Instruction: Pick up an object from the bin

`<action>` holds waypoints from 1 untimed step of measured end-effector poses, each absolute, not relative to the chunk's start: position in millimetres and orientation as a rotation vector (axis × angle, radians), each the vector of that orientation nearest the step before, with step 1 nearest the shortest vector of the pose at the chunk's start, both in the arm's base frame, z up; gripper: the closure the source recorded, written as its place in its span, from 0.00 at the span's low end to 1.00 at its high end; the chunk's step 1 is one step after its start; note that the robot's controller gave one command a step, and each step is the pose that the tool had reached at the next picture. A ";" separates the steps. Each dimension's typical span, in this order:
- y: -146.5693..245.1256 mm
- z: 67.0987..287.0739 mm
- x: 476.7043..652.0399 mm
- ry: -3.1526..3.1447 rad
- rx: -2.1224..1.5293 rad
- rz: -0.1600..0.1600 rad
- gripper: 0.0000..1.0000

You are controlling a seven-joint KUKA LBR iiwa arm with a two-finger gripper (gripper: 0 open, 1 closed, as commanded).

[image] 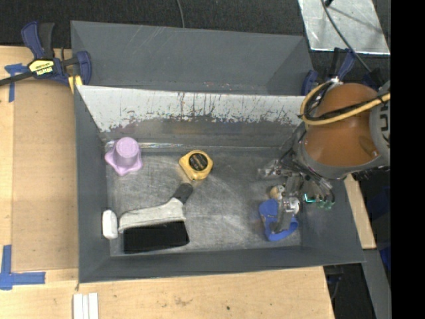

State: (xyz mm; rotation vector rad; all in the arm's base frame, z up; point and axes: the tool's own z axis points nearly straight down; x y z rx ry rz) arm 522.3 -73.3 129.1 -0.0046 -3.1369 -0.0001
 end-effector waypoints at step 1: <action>-73.3 132.7 524.3 -3.144 -0.001 0.001 0.00</action>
Offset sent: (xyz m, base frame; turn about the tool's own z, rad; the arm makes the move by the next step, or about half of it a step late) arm -0.0304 -0.0567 -0.0585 -0.4322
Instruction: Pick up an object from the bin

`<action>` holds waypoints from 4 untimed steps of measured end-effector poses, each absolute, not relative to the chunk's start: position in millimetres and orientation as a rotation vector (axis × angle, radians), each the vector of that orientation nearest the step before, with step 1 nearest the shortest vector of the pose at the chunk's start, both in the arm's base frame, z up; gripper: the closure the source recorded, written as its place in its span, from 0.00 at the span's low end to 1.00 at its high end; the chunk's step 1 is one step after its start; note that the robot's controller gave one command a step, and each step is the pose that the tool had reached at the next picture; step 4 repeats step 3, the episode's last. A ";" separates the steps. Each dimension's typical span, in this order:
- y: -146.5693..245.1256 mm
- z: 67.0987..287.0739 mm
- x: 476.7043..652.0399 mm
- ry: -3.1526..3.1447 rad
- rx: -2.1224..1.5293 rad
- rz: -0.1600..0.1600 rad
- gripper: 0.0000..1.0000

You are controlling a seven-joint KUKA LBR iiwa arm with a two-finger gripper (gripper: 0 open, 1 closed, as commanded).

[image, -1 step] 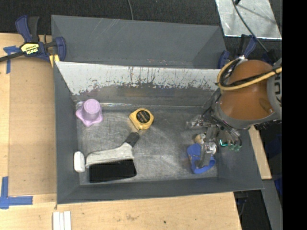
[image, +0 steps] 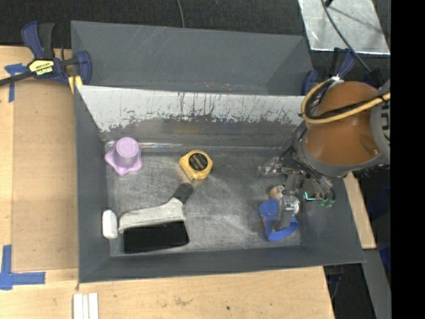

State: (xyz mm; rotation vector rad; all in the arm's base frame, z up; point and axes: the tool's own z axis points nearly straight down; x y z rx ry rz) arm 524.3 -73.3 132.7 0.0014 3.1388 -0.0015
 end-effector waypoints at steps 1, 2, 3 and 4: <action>-129.9 86.3 503.9 3.041 -0.662 -0.014 1.00; -129.8 86.4 504.0 3.041 -0.663 -0.014 1.00; -66.3 271.0 493.8 2.970 -0.994 -0.006 1.00; -66.3 271.0 493.8 2.970 -0.994 -0.006 1.00</action>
Offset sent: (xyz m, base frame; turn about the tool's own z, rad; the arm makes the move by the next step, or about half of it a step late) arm 0.0000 0.0000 0.0000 0.0000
